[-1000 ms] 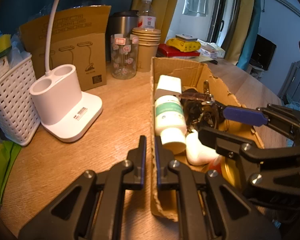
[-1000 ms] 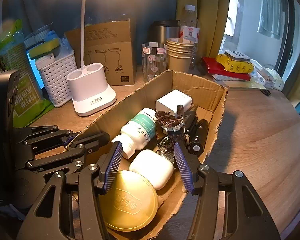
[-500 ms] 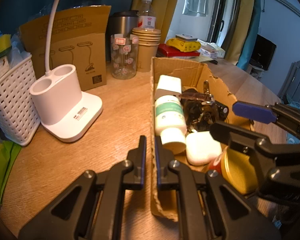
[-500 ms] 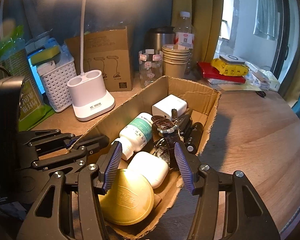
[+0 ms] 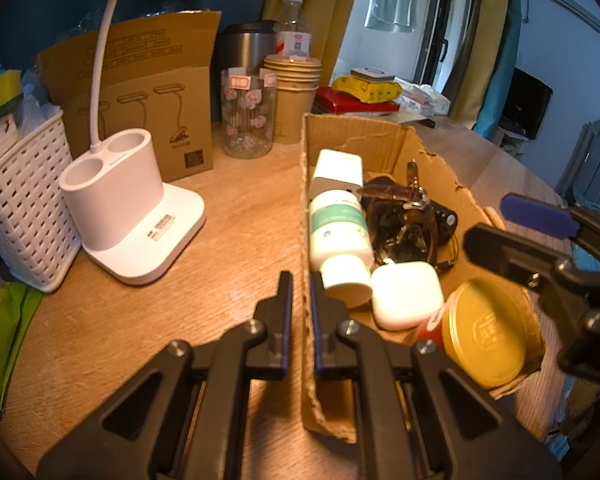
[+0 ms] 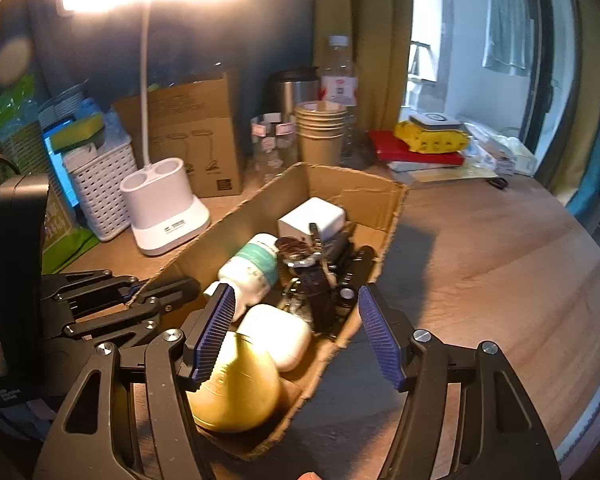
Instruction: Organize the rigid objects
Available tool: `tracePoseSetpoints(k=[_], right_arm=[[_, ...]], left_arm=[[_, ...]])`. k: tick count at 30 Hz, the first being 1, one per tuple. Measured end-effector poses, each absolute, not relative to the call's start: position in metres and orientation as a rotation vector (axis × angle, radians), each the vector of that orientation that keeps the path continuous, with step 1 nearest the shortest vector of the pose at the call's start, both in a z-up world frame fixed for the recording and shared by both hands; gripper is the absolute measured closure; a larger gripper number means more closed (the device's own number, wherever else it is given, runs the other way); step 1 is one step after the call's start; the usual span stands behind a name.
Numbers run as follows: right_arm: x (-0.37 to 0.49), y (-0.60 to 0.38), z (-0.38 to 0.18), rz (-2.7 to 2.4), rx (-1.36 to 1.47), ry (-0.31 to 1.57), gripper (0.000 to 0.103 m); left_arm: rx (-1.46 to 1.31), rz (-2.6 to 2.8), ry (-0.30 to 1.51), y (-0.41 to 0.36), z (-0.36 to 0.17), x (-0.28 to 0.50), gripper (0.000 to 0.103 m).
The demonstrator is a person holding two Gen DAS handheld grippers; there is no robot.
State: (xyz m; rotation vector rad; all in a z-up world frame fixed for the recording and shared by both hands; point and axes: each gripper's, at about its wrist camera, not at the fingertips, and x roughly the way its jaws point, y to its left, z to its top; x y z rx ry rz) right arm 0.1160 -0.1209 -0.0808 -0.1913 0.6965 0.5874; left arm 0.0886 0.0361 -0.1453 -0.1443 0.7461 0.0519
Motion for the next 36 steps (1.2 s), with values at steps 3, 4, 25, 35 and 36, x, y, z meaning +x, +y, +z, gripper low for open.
tracePoseSetpoints(k=[3, 4, 25, 35, 36], right_arm=[[0.114, -0.132, -0.078, 0.549, -0.177, 0.69, 0.036], [0.114, -0.135, -0.077, 0.537, -0.173, 0.689, 0.036], [0.095, -0.214, -0.05, 0.304, -0.042, 0.625, 0.035], [0.087, -0.231, -0.031, 0.259, -0.024, 0.592, 0.035], [0.086, -0.232, -0.028, 0.256, -0.022, 0.586, 0.035]], left_arm=[[-0.142, 0.052, 0.745, 0.037, -0.146, 0.089, 0.095], [-0.143, 0.052, 0.745, 0.037, -0.146, 0.089, 0.095], [-0.135, 0.062, 0.747, 0.036, -0.145, 0.089, 0.093], [-0.132, 0.076, 0.744, 0.035, -0.141, 0.088, 0.088], [-0.132, 0.088, 0.732, 0.036, -0.138, 0.086, 0.085]])
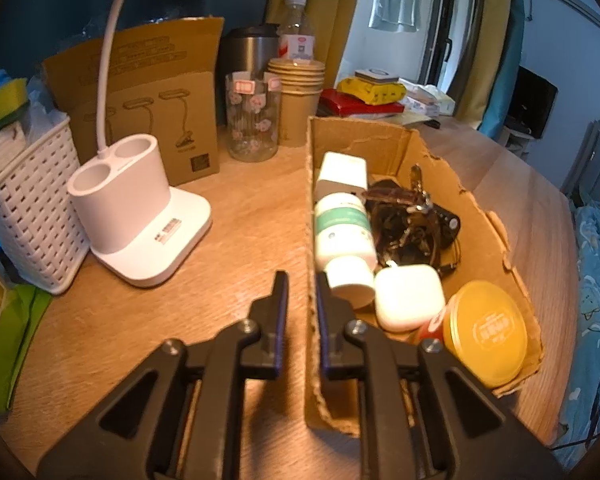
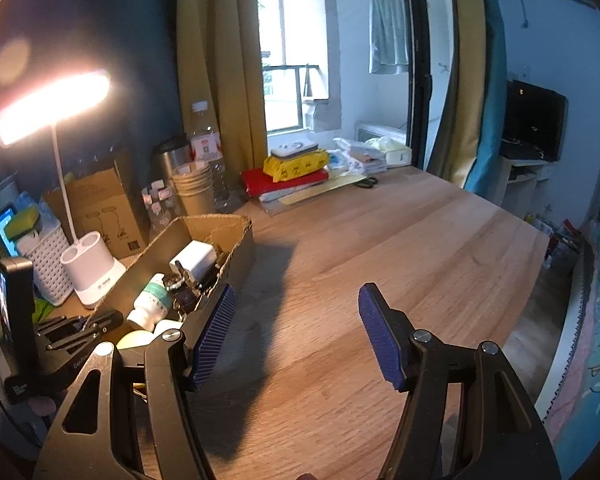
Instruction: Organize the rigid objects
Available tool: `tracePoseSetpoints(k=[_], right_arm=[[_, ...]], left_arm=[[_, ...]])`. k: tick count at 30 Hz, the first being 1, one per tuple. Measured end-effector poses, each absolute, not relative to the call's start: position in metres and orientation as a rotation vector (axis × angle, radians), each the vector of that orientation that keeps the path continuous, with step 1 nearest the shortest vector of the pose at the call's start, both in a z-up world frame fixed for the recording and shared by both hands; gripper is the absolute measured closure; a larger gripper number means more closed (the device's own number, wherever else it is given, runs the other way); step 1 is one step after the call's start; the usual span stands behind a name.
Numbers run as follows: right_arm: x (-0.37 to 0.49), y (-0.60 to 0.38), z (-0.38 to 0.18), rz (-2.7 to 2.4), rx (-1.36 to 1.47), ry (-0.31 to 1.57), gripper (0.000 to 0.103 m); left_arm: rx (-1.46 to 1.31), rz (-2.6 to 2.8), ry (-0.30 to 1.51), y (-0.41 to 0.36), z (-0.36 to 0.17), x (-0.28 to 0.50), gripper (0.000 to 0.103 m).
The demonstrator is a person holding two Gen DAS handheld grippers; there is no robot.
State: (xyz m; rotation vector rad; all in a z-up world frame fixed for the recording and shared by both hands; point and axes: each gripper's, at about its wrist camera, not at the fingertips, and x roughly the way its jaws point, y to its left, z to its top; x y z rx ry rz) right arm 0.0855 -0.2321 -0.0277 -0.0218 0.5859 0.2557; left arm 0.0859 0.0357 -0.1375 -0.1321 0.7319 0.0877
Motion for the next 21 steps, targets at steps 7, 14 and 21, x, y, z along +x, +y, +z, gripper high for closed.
tracePoseSetpoints(k=[7, 14, 21], right_arm=[[0.076, -0.241, -0.008, 0.234, -0.019, 0.544, 0.035], [0.066, -0.245, 0.007, 0.221, -0.01, 0.513, 0.035], [0.05, -0.243, 0.02, 0.218, -0.02, 0.487, 0.035]], left_arm=[[-0.122, 0.094, 0.635, 0.039, -0.102, 0.074, 0.08], [-0.121, 0.059, 0.552, 0.032, -0.065, 0.053, 0.02], [-0.103, 0.005, 0.502, 0.016, -0.027, 0.029, 0.02]])
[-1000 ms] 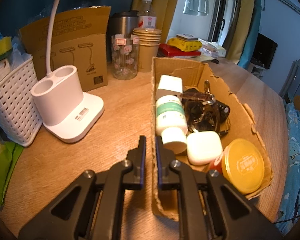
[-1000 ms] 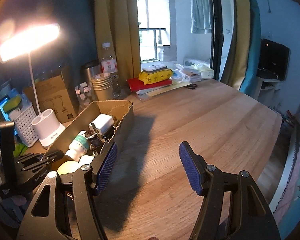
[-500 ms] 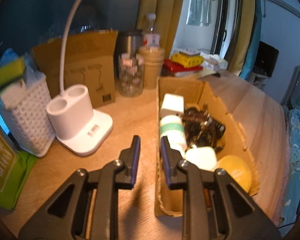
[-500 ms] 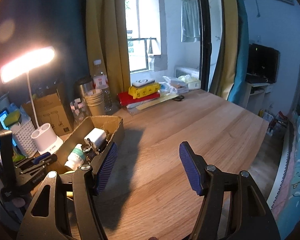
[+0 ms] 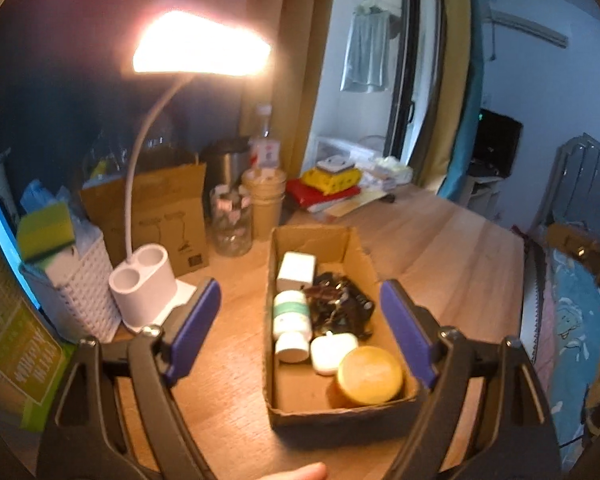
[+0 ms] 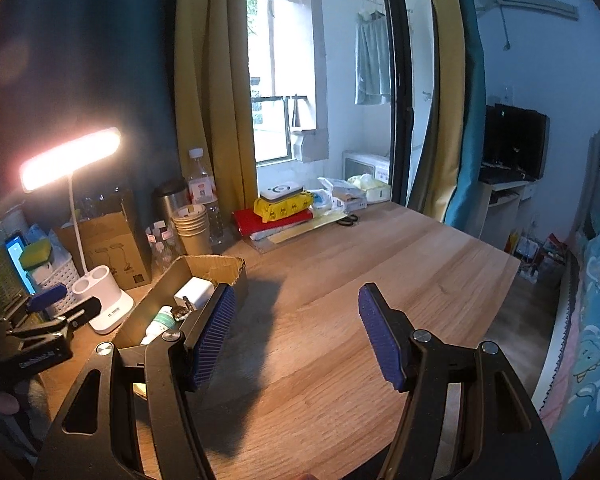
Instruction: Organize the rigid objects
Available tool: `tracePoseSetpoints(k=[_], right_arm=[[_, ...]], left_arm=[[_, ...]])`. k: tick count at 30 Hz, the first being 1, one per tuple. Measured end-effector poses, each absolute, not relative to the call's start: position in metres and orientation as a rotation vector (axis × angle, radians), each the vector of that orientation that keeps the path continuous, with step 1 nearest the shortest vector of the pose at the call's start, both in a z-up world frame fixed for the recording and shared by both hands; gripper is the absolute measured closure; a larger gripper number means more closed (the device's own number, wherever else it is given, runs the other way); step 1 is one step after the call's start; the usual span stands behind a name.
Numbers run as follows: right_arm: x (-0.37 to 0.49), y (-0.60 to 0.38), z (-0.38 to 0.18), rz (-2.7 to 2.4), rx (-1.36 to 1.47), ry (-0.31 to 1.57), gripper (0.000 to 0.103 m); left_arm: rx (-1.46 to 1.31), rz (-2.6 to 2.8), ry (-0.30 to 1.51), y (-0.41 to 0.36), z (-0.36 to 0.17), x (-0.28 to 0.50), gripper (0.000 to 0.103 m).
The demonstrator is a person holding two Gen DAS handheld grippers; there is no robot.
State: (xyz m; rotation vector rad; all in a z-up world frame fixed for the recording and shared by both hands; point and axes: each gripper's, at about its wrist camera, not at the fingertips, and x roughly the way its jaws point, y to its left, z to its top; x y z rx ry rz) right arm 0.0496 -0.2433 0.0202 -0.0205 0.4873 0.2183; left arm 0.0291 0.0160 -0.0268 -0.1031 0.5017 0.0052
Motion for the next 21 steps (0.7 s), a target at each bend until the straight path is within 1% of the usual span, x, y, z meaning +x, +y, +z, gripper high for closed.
tracePoseSetpoints(k=[4, 5, 6, 7, 9, 10, 11, 21], right_arm=[[0.038, -0.244, 0.031, 0.212, -0.021, 0.464, 0.035], [0.036, -0.244, 0.033, 0.209, -0.021, 0.458, 0.035], [0.033, -0.245, 0.036, 0.207, -0.02, 0.453, 0.035], [0.03, -0.246, 0.038, 0.206, -0.018, 0.447, 0.035], [0.024, -0.246, 0.042, 0.202, -0.015, 0.436, 0.035], [0.02, -0.246, 0.044, 0.2, -0.017, 0.429, 0.028], [0.018, -0.246, 0.046, 0.199, -0.017, 0.423, 0.024], [-0.009, -0.252, 0.066, 0.165, -0.022, 0.354, 0.024]], left_arm=[[-0.101, 0.008, 0.464, 0.012, -0.005, 0.015, 0.017], [-0.106, 0.01, 0.451, 0.012, 0.001, 0.01, 0.015], [-0.11, 0.011, 0.441, 0.012, 0.006, 0.007, 0.01], [-0.113, 0.011, 0.431, 0.012, 0.009, 0.004, 0.009], [-0.118, 0.001, 0.408, 0.013, 0.018, -0.004, 0.009], [-0.118, -0.002, 0.399, 0.012, 0.021, -0.007, 0.009], [-0.114, -0.002, 0.392, 0.011, 0.025, -0.01, 0.008], [-0.068, -0.02, 0.327, -0.001, 0.045, -0.033, 0.007]])
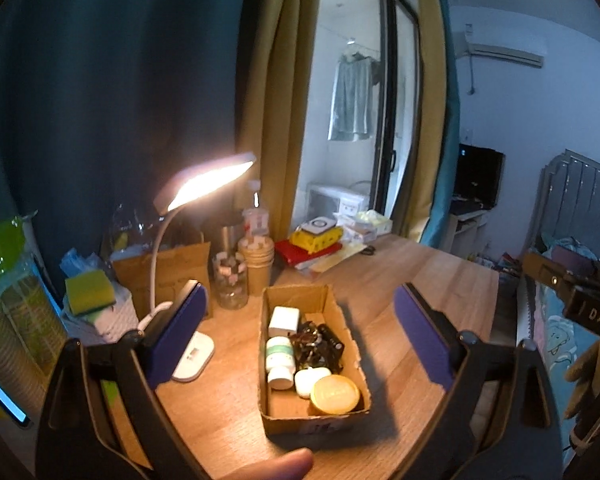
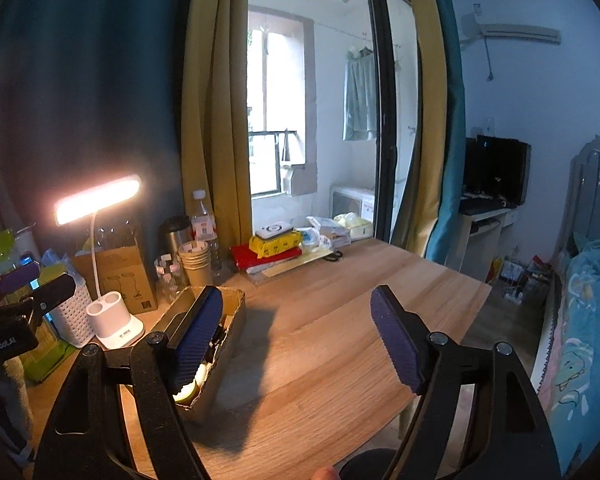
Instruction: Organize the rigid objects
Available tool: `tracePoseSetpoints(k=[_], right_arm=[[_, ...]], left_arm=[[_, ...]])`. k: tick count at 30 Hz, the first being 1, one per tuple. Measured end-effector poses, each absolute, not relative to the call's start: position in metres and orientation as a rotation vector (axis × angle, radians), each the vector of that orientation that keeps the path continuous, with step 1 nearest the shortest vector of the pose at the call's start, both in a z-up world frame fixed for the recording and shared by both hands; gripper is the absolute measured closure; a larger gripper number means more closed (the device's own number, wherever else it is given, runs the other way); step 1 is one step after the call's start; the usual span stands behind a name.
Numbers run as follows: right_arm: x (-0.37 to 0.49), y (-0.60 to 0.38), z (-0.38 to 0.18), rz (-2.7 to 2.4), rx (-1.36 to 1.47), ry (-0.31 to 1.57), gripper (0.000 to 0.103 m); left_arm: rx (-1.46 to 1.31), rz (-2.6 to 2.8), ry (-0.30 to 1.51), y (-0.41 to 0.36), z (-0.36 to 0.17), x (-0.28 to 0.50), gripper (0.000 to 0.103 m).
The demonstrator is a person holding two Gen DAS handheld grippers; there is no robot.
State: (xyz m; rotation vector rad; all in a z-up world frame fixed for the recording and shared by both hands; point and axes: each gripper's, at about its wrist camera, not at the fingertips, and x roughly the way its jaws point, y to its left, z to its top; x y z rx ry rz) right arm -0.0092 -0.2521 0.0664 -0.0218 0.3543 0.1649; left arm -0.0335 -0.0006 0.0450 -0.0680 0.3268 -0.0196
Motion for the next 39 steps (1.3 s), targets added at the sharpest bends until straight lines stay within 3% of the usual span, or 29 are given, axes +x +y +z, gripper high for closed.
tracePoseSetpoints(k=[39], right_arm=[[-0.004, -0.251, 0.058, 0.166, -0.02, 0.375, 0.023]], left_arm=[[-0.037, -0.048, 0.303, -0.009, 0.044, -0.036, 0.007]])
